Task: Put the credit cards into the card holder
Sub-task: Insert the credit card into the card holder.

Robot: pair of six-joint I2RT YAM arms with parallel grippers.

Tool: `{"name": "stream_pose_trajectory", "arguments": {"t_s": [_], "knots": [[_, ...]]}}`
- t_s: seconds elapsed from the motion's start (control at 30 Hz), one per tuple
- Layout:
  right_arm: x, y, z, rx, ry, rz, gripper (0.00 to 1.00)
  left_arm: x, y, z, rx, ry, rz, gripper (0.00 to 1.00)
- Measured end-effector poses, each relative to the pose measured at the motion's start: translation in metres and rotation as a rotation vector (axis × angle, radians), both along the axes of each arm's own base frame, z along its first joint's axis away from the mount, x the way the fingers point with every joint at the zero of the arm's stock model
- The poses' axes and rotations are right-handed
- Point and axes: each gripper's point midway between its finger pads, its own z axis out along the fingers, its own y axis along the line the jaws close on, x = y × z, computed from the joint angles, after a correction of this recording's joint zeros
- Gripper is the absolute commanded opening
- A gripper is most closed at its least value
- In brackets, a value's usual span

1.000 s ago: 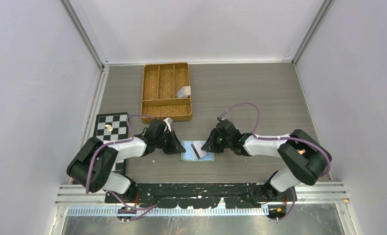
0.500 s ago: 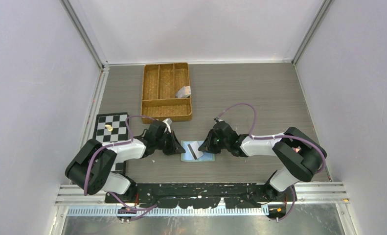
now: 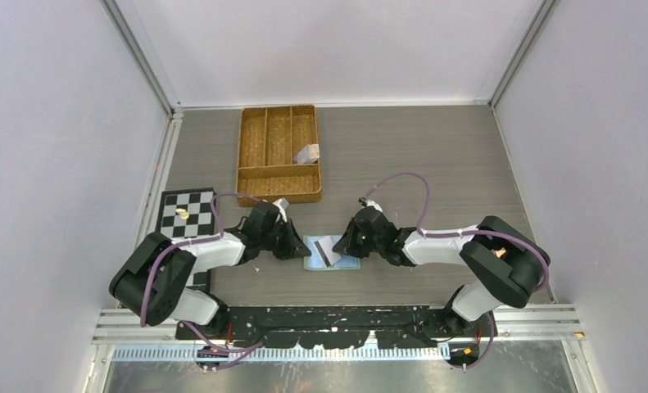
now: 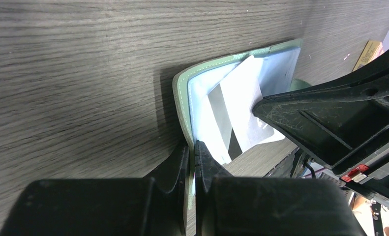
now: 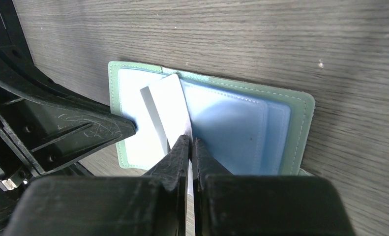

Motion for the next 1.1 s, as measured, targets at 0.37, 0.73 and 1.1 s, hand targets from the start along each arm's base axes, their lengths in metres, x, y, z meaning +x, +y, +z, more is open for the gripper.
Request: {"name": "stream_pose_trajectory", "arguments": {"t_s": [0.37, 0.73, 1.1], "knots": [[0.0026, -0.0104, 0.0016, -0.033, -0.059, -0.027, 0.00, -0.0013, -0.0030, 0.0000, 0.001, -0.005, -0.004, 0.00], [-0.0002, -0.0063, 0.0007, -0.073, -0.116, -0.034, 0.00, -0.0020, -0.0038, -0.0001, -0.006, 0.002, 0.010, 0.00], [-0.0014, -0.0048, 0.0003, -0.097, -0.149, -0.044, 0.01, -0.0024, -0.0045, -0.0007, -0.015, -0.001, 0.024, 0.00]]}}
